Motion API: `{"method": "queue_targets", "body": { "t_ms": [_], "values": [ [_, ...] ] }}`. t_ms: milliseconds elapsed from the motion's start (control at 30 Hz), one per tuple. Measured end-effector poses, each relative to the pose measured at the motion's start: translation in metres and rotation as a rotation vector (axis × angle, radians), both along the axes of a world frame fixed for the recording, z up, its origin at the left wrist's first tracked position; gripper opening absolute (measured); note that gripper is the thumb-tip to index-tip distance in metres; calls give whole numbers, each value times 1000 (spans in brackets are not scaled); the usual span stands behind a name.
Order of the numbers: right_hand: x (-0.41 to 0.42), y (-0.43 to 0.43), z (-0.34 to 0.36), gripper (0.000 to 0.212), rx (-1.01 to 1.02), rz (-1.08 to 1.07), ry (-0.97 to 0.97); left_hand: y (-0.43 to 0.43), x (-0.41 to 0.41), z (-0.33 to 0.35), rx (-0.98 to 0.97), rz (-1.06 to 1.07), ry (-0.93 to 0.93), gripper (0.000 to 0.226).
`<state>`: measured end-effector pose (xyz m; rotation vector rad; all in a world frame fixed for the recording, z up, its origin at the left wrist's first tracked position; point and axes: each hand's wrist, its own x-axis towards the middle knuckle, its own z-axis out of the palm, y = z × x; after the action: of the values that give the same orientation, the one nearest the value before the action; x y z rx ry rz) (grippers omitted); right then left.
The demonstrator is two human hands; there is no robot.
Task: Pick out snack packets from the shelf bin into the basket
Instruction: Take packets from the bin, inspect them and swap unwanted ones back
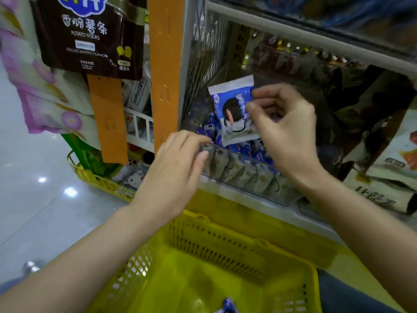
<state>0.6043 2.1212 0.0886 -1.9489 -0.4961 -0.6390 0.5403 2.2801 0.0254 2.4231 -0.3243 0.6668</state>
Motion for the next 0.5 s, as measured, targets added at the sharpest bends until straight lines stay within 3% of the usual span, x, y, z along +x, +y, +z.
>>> {"method": "queue_targets", "body": {
  "t_ms": [133,233,300,367,500],
  "values": [
    [-53,5,-28,15,77,136,80,-2,-30,-15,-419,-52,182,19],
    [-79,13,-56,24,126,250,278,-12,-47,-35,-994,-115,498,25],
    [-91,18,-76,25,81,263,415,-14,-57,-52,-1275,-120,598,40],
    [-99,22,-93,23,97,269,630,-14,-70,-63,-1372,-116,653,46],
    [-112,24,-124,19,129,295,1045,-10,-97,-79,-1200,-27,811,39]
  ]
}}
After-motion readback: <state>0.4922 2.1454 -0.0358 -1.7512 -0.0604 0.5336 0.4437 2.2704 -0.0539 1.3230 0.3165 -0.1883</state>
